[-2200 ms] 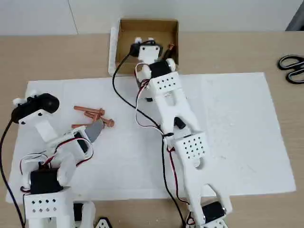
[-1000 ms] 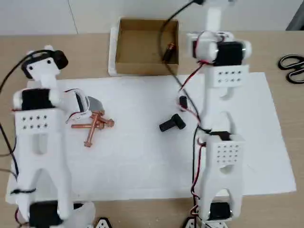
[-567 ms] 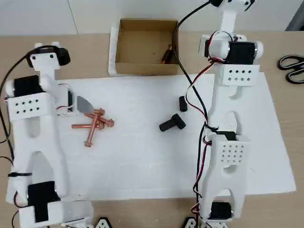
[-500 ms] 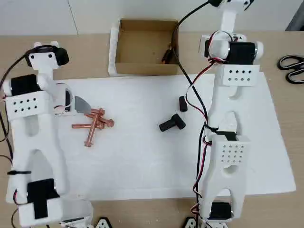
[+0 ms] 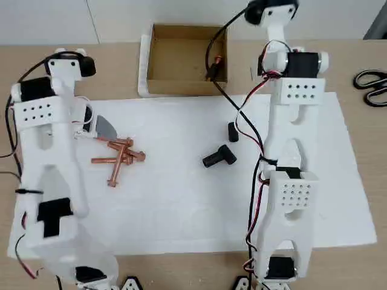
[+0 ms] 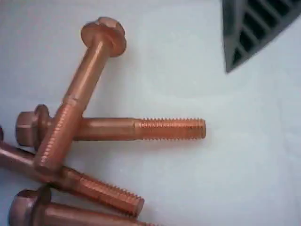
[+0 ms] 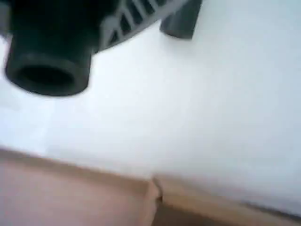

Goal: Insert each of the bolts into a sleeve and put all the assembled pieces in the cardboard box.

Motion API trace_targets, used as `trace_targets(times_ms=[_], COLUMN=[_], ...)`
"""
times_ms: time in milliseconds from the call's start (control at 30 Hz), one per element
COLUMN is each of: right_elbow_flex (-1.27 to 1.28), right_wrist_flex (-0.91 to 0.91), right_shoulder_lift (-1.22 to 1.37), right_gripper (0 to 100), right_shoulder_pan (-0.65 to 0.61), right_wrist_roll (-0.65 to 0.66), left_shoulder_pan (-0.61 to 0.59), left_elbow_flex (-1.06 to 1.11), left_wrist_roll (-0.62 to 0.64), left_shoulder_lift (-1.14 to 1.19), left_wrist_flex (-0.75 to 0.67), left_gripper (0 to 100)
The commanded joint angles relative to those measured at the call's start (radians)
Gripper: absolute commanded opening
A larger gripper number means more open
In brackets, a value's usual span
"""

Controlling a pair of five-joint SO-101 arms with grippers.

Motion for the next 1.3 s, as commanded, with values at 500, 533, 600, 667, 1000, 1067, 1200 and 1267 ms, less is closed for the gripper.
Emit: trace_targets(times_ms=[500,533,600,667,1000,1067,1200,1267], right_elbow_flex=[0.273,0.276,0.278,0.278,0.278,0.278,0.278,0.278], right_wrist_flex=[-0.002,-0.002,-0.002,-0.002,-0.004,-0.005,-0.005,-0.005], right_shoulder_lift=[-0.348,-0.348,-0.348,-0.348,-0.343,-0.341,-0.341,-0.341], right_gripper=[0.4,0.4,0.4,0.4,0.4,0.4,0.4,0.4], right_shoulder_pan=[0.005,0.005,0.005,0.005,0.005,0.004,0.002,0.002], right_wrist_roll=[0.041,0.041,0.041,0.041,0.04,0.038,0.035,0.035], left_shoulder_pan=[0.0,0.0,-0.003,-0.003,0.041,0.074,0.094,0.087], left_elbow_flex=[-0.444,-0.456,-0.46,-0.42,0.214,0.295,0.46,0.549], left_wrist_roll=[-0.095,-0.115,-0.14,-0.143,-0.106,-0.097,-0.037,-0.017], left_shoulder_lift=[0.431,0.453,0.457,0.422,-0.146,-0.259,-0.37,-0.358], left_wrist_flex=[0.014,0.02,0.021,0.023,0.018,0.017,-0.101,-0.178], left_gripper=[32,32,30,27,24,24,24,24])
